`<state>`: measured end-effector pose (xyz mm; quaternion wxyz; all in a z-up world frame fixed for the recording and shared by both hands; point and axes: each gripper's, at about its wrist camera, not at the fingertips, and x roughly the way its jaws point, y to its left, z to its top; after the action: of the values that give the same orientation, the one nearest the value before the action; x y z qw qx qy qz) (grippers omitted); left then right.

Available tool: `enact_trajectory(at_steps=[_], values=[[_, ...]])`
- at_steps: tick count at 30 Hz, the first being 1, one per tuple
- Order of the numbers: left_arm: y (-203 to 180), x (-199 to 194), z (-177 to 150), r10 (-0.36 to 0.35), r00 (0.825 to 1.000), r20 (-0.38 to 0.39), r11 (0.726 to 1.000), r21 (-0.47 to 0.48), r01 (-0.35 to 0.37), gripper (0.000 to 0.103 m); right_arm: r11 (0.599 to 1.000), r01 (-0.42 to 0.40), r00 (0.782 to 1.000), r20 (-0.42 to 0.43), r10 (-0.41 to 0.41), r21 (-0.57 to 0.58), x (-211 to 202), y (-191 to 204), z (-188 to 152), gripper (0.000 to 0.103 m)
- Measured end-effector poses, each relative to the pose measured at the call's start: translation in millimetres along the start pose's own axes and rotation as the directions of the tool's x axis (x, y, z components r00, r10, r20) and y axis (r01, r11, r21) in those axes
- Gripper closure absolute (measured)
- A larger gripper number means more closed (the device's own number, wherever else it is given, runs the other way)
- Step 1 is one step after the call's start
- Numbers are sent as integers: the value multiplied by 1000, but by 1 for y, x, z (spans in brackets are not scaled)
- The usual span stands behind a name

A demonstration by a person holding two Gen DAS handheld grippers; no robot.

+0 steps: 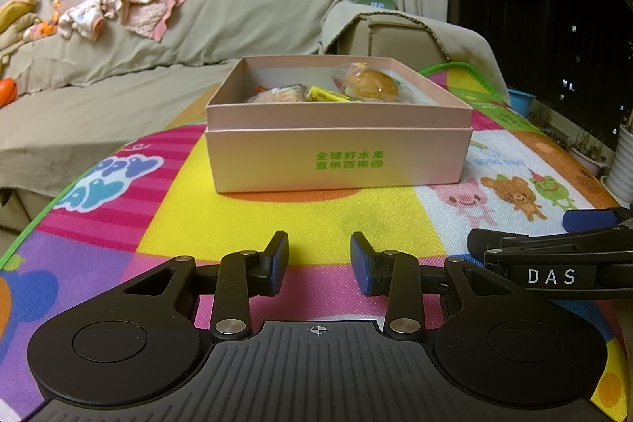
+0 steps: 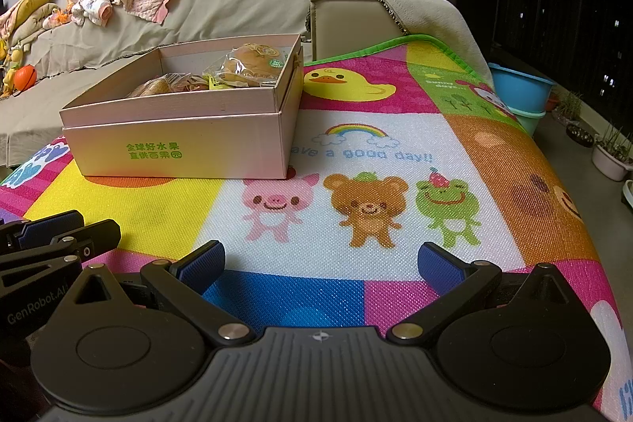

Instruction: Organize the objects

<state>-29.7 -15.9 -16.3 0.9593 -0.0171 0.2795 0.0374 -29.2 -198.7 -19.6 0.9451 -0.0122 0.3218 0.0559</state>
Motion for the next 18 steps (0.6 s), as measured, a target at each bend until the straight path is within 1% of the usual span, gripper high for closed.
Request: enact_trajectory(at_steps=[18], values=[[0,0,0,-2,1000,0,1000,-4,2,64,1000,0,1000,0,0,0,0,0,0,0]])
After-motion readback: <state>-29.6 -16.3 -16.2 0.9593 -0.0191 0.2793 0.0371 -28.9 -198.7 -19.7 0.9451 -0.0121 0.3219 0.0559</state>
